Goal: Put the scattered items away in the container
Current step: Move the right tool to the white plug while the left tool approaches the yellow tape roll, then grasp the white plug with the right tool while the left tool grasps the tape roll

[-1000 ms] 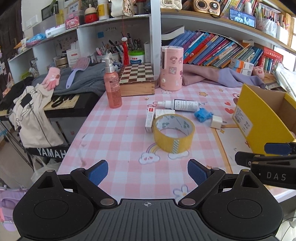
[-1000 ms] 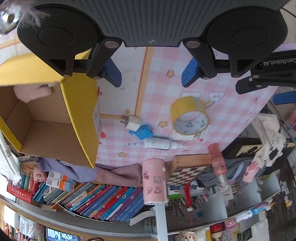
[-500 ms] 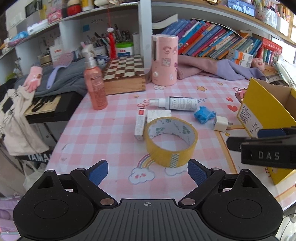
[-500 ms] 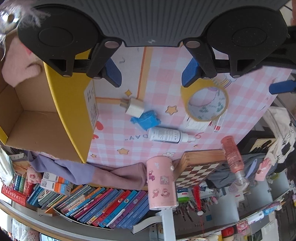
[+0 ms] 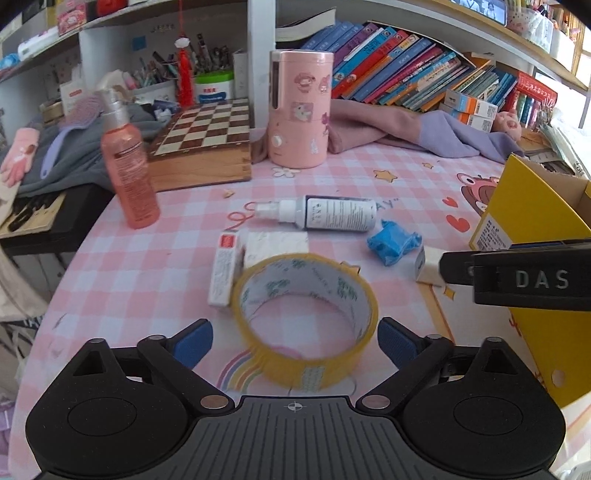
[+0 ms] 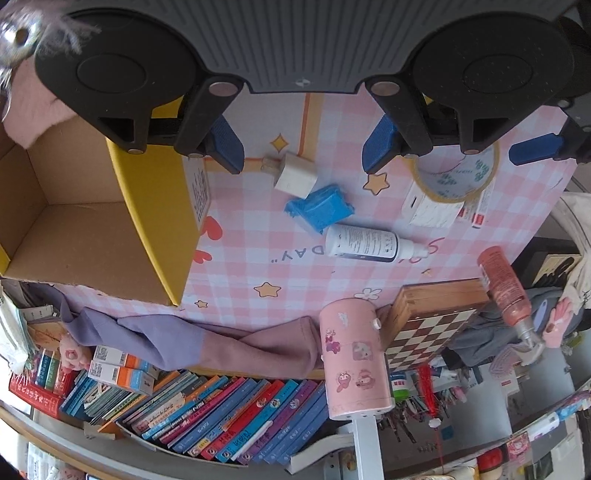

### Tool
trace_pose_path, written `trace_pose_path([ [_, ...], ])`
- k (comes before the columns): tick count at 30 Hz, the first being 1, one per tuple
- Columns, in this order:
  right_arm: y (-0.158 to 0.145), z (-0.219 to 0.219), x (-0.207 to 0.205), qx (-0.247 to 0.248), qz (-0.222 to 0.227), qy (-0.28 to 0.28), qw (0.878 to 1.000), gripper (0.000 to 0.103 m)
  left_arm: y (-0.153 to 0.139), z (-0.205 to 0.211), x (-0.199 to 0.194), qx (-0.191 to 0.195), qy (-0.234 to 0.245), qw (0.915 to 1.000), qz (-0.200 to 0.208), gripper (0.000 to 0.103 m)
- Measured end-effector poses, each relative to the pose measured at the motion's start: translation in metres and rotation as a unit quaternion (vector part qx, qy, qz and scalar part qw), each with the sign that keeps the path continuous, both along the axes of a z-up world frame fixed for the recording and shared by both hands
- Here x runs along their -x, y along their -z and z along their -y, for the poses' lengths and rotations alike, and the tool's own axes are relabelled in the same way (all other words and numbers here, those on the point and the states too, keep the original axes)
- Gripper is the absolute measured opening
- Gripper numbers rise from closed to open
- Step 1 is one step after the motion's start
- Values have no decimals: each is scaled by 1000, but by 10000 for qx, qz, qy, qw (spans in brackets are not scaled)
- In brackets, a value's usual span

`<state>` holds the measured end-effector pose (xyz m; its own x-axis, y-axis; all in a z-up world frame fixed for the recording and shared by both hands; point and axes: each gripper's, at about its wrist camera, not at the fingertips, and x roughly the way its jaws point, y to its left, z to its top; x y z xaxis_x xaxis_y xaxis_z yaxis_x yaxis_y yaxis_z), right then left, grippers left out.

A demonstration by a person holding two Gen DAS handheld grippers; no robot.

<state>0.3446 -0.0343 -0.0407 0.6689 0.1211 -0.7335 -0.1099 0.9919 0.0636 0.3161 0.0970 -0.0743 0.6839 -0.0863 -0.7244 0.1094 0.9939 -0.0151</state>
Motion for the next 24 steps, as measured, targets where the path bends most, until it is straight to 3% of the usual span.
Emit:
trace_pose_path([
  [14, 34, -5, -54, 197, -623, 318, 9974, 64, 22, 12, -23, -216, -111, 9993, -275, 96],
  [16, 38, -6, -57, 199, -676, 320, 9970, 63, 22, 9, -22, -107, -108, 9995, -265, 91],
  [24, 47, -9, -60, 268, -772, 263, 9963, 53, 15, -6, -11, 29, -264, 9995, -187, 91],
])
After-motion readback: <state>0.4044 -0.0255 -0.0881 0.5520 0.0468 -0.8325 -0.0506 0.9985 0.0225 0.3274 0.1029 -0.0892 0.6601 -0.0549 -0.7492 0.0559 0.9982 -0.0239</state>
